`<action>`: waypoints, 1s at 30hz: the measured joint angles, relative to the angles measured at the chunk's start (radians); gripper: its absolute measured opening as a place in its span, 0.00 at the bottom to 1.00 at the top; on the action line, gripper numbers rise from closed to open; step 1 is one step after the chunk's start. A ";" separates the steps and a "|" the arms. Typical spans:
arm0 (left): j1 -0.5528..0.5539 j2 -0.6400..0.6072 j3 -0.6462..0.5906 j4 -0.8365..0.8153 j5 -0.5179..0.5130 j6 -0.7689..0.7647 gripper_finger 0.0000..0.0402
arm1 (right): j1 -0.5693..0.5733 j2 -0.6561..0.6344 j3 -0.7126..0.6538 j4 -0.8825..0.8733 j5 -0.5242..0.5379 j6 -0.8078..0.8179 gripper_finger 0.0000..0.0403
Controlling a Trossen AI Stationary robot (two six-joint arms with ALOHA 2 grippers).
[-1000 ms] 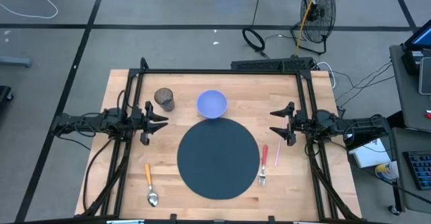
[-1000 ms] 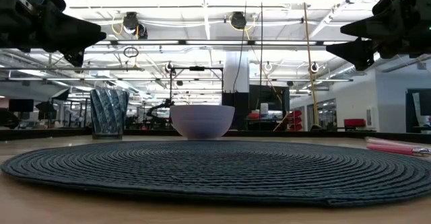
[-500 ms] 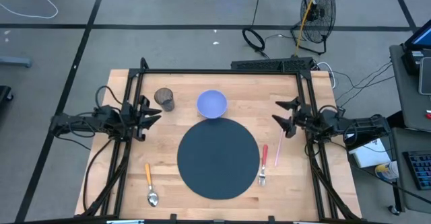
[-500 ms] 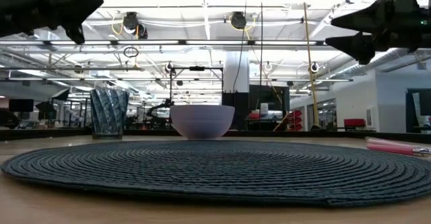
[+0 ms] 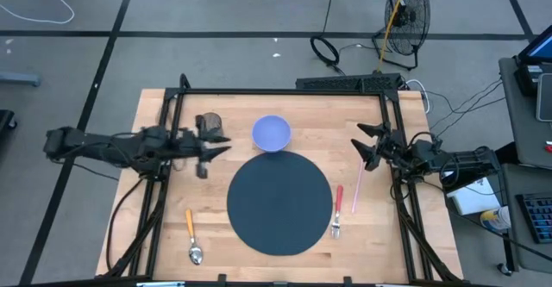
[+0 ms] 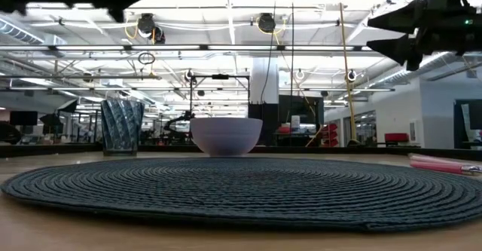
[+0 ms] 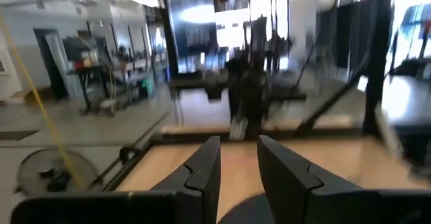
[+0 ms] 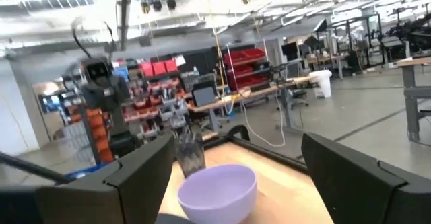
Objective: Pick & Place Utensil
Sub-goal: Put the purple bowl on the mat
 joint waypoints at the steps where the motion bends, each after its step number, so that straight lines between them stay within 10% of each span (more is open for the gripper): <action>1: 0.000 0.048 0.039 -0.038 -0.012 0.019 0.26 | 0.000 0.000 0.000 -0.004 0.003 -0.002 0.79; 9: 0.000 0.330 0.271 -0.193 -0.113 0.121 0.26 | 0.000 0.000 0.000 -0.083 -0.030 -0.020 0.79; 30: 0.117 0.588 0.365 -0.452 -0.032 0.079 0.26 | 0.000 0.003 0.000 0.048 -0.376 -0.195 0.79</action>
